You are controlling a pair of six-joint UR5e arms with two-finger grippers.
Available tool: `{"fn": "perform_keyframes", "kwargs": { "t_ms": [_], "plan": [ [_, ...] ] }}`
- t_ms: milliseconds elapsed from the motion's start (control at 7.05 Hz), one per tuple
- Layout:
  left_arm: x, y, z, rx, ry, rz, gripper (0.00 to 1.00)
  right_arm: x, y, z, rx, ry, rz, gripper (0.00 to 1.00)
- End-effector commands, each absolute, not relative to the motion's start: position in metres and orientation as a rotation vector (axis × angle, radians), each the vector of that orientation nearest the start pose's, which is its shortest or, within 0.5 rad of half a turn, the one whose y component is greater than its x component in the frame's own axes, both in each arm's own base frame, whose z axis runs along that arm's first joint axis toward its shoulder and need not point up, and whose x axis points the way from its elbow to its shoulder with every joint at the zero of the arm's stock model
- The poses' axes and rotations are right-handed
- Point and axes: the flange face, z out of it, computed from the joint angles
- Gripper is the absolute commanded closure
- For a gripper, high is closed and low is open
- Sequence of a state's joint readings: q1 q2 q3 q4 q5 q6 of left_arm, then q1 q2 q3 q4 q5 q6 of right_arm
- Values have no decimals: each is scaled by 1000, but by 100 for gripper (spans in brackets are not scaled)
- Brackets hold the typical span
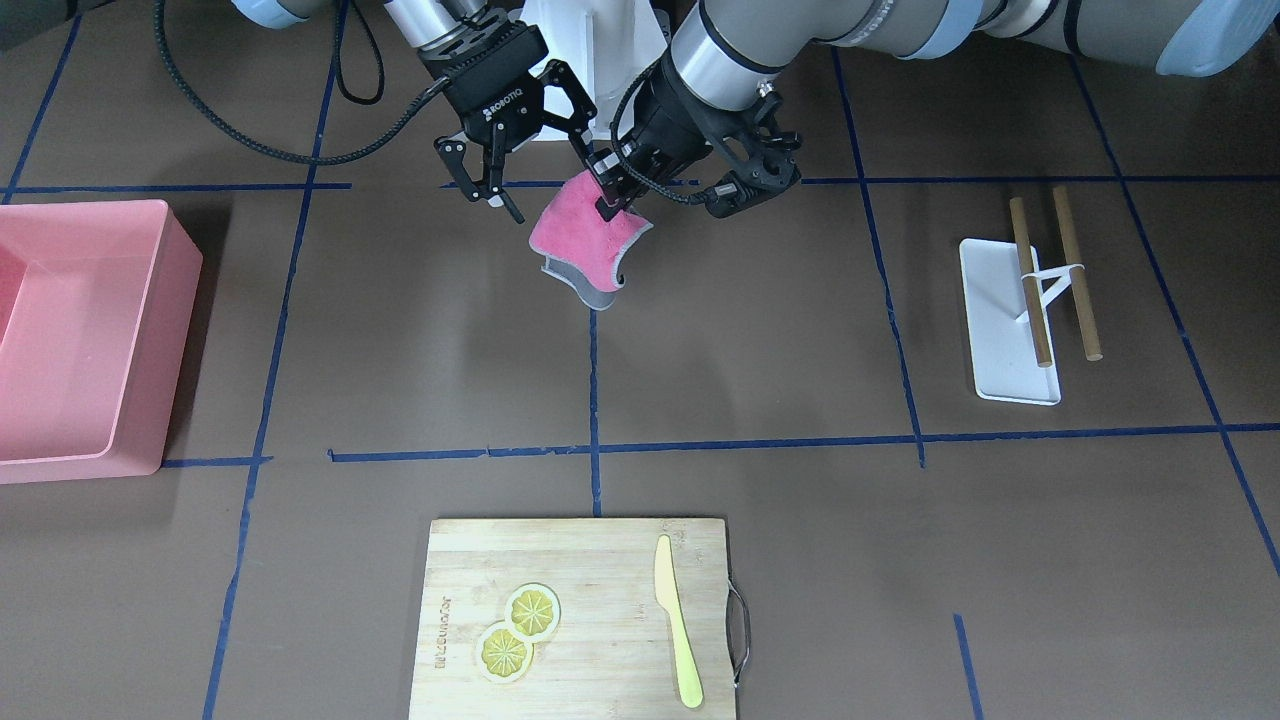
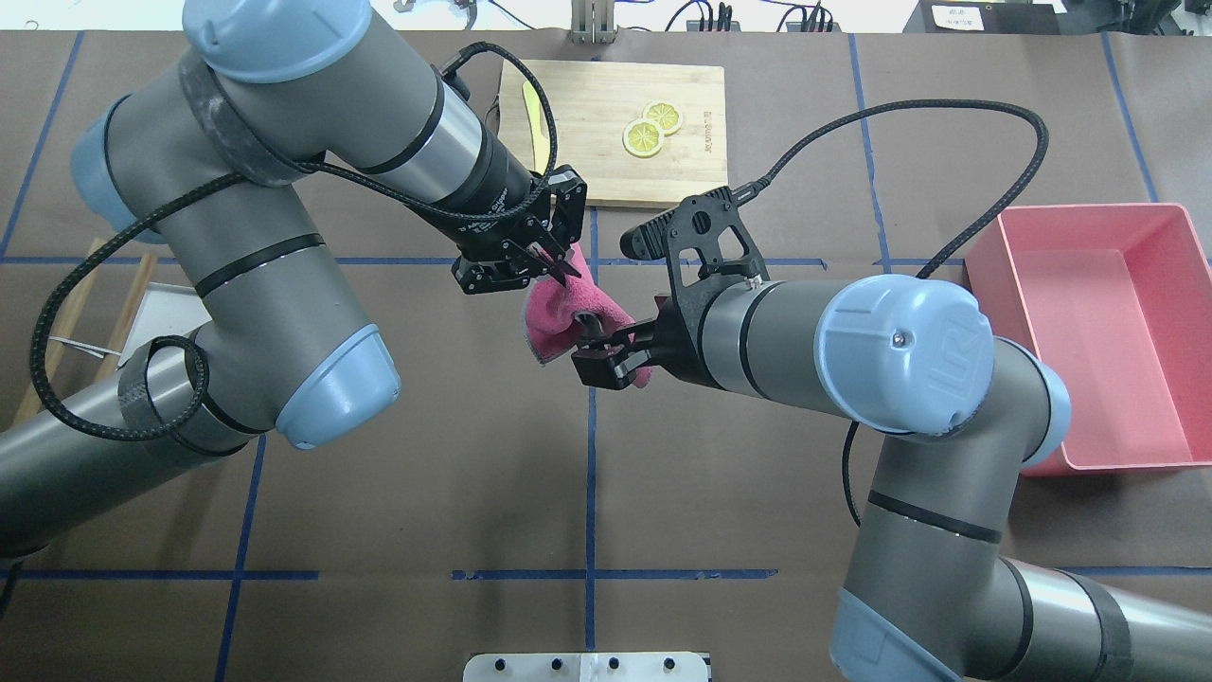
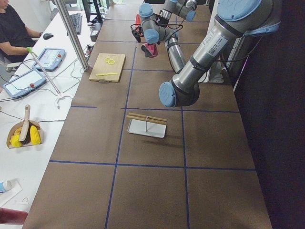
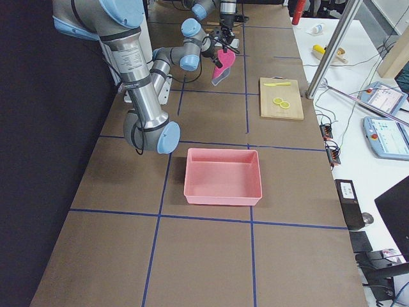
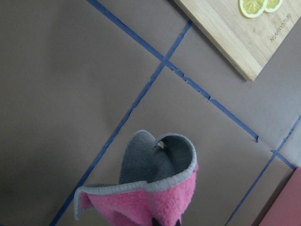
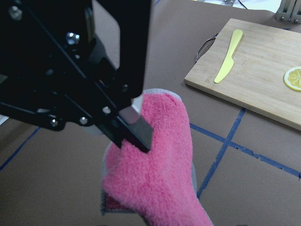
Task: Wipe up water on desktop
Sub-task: 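Grasp the towel with the right gripper beside the left gripper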
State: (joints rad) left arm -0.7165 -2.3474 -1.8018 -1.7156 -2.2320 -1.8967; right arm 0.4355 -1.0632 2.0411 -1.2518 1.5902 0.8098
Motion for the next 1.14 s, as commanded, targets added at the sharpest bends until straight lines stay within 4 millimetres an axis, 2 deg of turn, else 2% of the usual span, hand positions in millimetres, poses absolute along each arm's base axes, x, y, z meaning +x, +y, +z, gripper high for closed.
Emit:
{"fn": "perform_keyframes", "kwargs": {
  "t_ms": [0,426,568,710,852,994],
  "plan": [
    [425,-459,71,-371,1217,-520,100,-445,-347,138,724,-1086,-298,12],
    [434,-452,67,-380,1217,-503,100,-450,-344,141,769,-1049,-305,26],
    [435,-452,67,-381,1217,-502,100,-450,-343,141,783,-1039,-308,36],
    [438,-451,68,-382,1216,-499,100,-451,-342,142,788,-1034,-309,42],
    [439,-451,64,-381,1220,-496,100,-450,-342,146,787,-1026,-307,58],
    [439,-451,64,-380,1221,-496,100,-448,-344,146,809,-1008,-288,83]
  ]
}}
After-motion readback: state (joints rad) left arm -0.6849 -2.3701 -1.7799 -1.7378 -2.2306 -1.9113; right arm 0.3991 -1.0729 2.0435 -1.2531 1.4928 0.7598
